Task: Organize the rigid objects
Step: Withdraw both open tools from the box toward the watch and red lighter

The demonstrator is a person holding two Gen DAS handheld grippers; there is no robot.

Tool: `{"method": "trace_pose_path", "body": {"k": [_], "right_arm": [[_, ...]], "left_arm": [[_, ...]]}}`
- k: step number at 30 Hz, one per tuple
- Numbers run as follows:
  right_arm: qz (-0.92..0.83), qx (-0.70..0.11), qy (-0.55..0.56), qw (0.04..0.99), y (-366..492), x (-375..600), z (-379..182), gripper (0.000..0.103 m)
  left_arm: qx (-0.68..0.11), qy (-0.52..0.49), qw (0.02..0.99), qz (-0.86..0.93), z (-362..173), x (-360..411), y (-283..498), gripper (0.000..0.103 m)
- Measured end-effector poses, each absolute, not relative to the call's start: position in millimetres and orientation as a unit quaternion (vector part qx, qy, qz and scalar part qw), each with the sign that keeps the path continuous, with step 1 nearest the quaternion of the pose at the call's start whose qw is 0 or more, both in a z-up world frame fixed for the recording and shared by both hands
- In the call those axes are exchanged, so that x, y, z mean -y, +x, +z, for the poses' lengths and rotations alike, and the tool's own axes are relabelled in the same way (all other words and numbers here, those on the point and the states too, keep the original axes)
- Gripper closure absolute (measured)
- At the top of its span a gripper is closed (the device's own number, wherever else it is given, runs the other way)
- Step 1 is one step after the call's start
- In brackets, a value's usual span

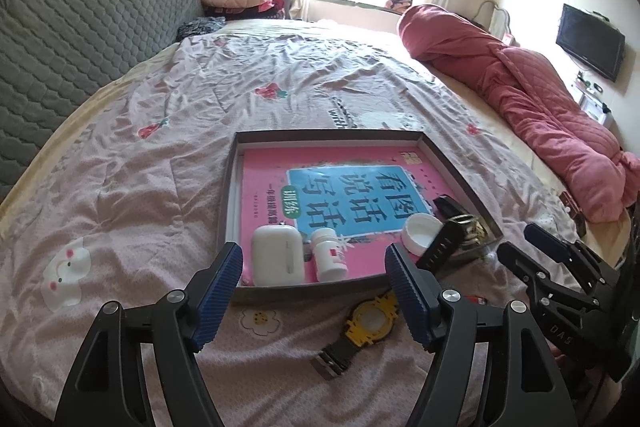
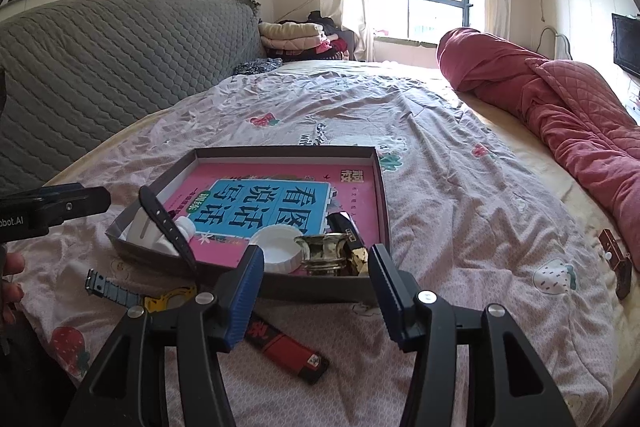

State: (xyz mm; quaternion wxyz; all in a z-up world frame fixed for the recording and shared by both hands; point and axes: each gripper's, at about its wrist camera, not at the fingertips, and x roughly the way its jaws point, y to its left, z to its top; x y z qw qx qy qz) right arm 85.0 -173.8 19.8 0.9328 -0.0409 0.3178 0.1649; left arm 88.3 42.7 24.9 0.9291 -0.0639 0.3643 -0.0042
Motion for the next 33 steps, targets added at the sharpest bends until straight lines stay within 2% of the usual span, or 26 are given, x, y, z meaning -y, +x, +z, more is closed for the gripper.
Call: {"method": "trace_pose_path", "body": {"k": [33], "right_arm": [[0.176, -0.344, -0.067, 0.92, 47, 172, 16, 0.046]], "left_arm": [[-0.415, -0.023, 0.909, -0.033, 16, -9, 57, 0.027]]}}
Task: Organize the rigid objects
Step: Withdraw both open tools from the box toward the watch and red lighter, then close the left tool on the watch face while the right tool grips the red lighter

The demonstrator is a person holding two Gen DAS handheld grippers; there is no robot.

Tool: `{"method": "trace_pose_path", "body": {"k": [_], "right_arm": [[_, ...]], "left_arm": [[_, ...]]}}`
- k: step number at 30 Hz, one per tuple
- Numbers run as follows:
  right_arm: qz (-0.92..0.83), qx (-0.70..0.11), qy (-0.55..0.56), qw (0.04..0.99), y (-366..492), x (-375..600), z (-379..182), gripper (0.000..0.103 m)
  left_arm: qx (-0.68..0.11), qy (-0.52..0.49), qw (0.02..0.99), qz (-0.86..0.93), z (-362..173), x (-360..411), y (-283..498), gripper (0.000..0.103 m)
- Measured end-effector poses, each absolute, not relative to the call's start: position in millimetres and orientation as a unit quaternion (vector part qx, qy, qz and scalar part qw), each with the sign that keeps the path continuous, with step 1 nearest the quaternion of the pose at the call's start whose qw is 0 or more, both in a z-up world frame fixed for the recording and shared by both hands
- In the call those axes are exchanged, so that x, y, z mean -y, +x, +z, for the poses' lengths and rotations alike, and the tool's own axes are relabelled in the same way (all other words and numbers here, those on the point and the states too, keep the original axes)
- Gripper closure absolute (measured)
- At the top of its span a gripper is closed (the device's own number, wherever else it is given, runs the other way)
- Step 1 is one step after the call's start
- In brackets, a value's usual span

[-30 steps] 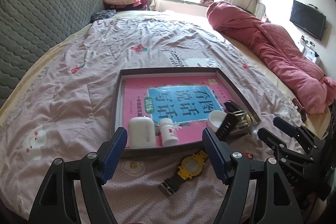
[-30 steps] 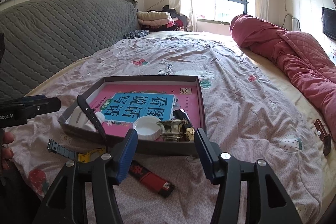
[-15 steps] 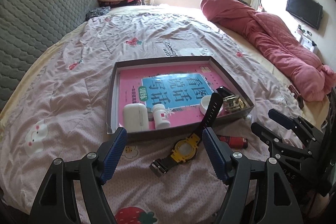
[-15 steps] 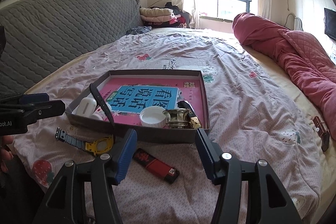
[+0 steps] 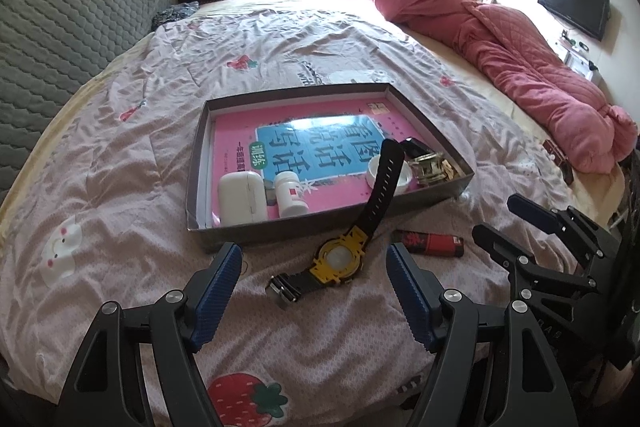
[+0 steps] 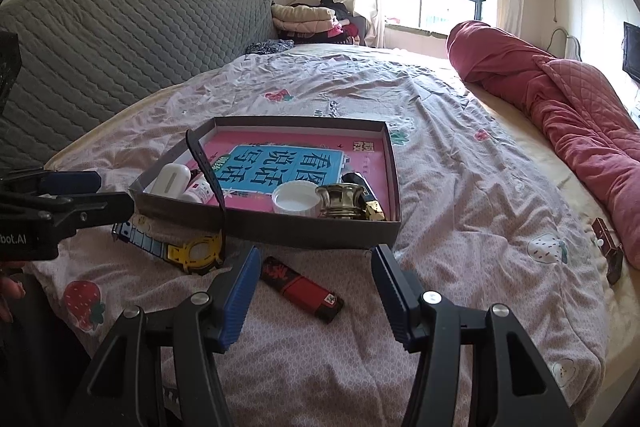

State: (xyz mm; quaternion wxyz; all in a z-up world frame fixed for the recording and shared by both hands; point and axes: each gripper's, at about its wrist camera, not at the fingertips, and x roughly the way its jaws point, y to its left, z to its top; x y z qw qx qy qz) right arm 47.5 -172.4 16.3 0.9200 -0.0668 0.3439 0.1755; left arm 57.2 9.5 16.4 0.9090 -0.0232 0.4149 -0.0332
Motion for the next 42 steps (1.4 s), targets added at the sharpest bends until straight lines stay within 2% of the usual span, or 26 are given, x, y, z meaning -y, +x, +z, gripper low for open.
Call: {"method": "trace_pose_path", "body": {"k": [15, 42], "right_arm": [[0.176, -0.351, -0.069, 0.917, 45, 173, 13, 0.046], [0.196, -0.386, -0.098, 0.896, 63, 164, -20, 0.046]], "left_arm": [[-0.437, -0.019, 0.899, -0.035, 5, -7, 57, 0.027], [-0.476, 0.006, 0.878, -0.048, -50, 5, 96, 0.027]]}}
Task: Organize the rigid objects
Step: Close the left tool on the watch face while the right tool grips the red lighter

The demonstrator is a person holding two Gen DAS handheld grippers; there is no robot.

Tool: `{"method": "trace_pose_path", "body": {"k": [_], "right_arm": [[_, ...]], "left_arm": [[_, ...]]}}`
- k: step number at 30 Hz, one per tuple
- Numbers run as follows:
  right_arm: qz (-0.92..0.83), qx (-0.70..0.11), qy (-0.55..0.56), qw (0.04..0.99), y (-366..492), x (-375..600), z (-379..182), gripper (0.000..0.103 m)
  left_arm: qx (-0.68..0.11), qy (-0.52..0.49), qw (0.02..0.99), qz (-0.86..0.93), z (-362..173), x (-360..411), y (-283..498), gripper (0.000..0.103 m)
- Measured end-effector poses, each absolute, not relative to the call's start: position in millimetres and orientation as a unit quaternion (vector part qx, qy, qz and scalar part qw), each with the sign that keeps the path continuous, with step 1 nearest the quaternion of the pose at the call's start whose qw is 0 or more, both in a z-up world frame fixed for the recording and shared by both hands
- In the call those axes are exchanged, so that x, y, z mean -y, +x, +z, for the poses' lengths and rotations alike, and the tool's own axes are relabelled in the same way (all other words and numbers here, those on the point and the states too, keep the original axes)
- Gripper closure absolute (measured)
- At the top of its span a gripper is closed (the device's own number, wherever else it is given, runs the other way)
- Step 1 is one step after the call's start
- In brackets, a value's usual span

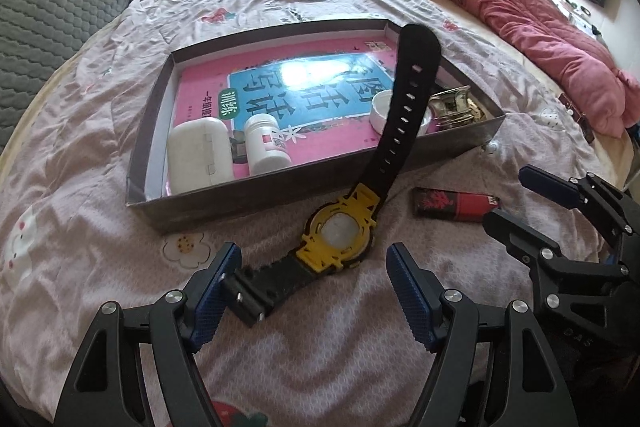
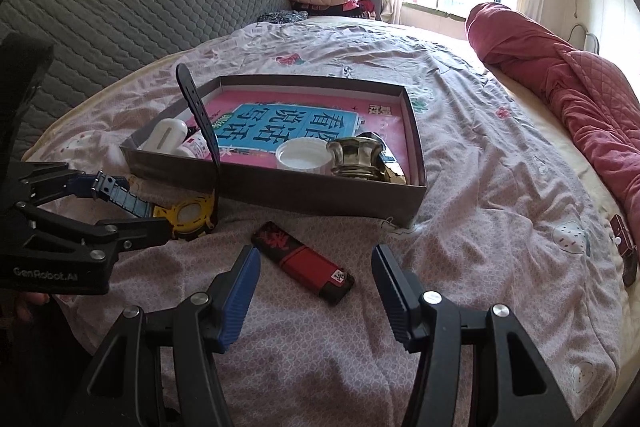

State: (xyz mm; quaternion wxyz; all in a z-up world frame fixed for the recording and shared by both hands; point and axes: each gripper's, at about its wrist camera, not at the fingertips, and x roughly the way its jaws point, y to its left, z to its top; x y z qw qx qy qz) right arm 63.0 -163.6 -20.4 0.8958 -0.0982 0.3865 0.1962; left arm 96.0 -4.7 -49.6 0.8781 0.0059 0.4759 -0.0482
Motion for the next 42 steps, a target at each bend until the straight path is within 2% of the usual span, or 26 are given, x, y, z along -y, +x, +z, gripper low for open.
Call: {"method": "trace_pose_path", "body": {"k": [12, 16, 33, 35, 39, 42], "right_arm": [[0.202, -0.396, -0.157, 0.882, 82, 153, -44, 0.045], [0.215, -0.4, -0.16, 0.876, 88, 152, -49, 0.039], [0.241, -0.404, -0.16, 0.868, 106, 147, -61, 0.039], [0.247, -0.404, -0.156, 0.867, 107, 146, -61, 0.042], [0.267, -0.405, -0.153, 0.861, 105, 144, -61, 0.059], [0.269, -0.408, -0.154, 0.859, 103, 143, -60, 0.062]], "left_arm": [[-0.493, 0.016, 0.867, -0.073, -73, 12, 117, 0.027], [-0.495, 0.014, 0.865, -0.078, -80, 10, 122, 0.027], [-0.487, 0.02, 0.868, -0.093, -87, 9, 133, 0.027], [-0.486, 0.024, 0.868, -0.093, -87, 10, 133, 0.027], [-0.485, 0.026, 0.869, -0.096, -86, 12, 132, 0.032], [-0.485, 0.031, 0.868, -0.097, -85, 14, 130, 0.037]]}}
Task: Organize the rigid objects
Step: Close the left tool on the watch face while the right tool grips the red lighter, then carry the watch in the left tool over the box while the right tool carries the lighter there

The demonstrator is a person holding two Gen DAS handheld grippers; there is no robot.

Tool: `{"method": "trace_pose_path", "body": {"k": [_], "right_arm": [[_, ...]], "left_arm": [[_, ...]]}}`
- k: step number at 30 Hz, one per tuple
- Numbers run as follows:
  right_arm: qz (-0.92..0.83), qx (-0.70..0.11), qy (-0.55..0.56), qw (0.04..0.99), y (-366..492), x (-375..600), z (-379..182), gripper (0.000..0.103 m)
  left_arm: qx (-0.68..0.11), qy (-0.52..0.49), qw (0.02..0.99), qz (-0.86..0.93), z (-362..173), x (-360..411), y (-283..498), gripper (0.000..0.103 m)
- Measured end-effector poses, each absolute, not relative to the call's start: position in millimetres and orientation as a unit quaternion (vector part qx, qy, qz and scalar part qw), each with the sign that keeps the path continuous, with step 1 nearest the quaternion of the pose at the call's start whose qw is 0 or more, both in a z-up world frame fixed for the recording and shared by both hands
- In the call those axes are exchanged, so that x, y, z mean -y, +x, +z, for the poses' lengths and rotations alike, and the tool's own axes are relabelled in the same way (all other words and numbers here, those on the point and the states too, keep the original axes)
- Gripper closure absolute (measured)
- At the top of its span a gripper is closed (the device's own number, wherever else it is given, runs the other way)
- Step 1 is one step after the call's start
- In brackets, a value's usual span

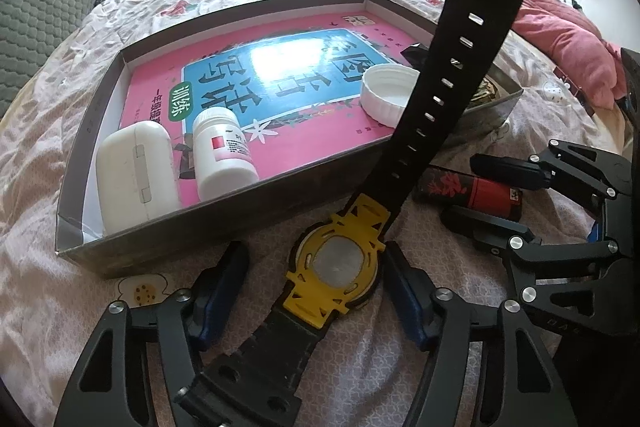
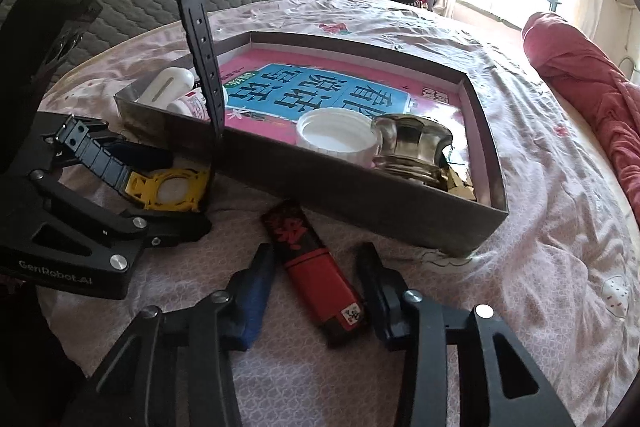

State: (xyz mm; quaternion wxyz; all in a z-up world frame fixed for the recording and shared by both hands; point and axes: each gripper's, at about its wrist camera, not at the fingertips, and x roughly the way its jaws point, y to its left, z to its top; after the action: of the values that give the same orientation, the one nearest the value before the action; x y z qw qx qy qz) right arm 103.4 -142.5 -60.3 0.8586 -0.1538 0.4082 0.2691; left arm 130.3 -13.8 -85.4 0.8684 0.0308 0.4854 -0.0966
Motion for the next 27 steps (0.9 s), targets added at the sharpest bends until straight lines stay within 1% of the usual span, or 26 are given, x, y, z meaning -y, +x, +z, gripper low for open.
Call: {"method": "trace_pose_path", "body": {"k": [2, 3, 4, 8, 10, 14, 18, 22, 27], "right_arm": [[0.273, -0.412, -0.147, 0.857, 103, 143, -59, 0.064], [0.277, -0.417, -0.137, 0.855, 103, 145, -58, 0.066], [0.281, -0.42, -0.129, 0.853, 103, 146, -58, 0.068], [0.297, -0.428, -0.104, 0.847, 103, 151, -54, 0.074], [0.305, -0.43, -0.097, 0.844, 100, 152, -53, 0.08], [0.309, -0.431, -0.103, 0.842, 96, 151, -52, 0.08], [0.319, -0.426, -0.083, 0.843, 92, 154, -45, 0.08], [0.321, -0.409, -0.065, 0.852, 88, 158, -33, 0.08], [0.308, -0.37, -0.035, 0.876, 87, 165, -7, 0.08]], "left_arm": [[-0.484, 0.03, 0.869, -0.1, -83, 15, 128, 0.045], [-0.482, 0.028, 0.87, -0.102, -82, 16, 127, 0.056], [-0.481, 0.026, 0.87, -0.102, -81, 15, 126, 0.057], [-0.481, 0.013, 0.871, -0.104, -78, 12, 124, 0.057], [-0.48, -0.003, 0.871, -0.104, -74, 8, 122, 0.057], [-0.478, -0.016, 0.872, -0.103, -70, 3, 119, 0.057], [-0.467, -0.016, 0.878, -0.1, -59, 3, 111, 0.057], [-0.448, -0.025, 0.888, -0.097, -39, -1, 106, 0.057], [-0.422, -0.039, 0.902, -0.079, -16, -11, 103, 0.057]]}}
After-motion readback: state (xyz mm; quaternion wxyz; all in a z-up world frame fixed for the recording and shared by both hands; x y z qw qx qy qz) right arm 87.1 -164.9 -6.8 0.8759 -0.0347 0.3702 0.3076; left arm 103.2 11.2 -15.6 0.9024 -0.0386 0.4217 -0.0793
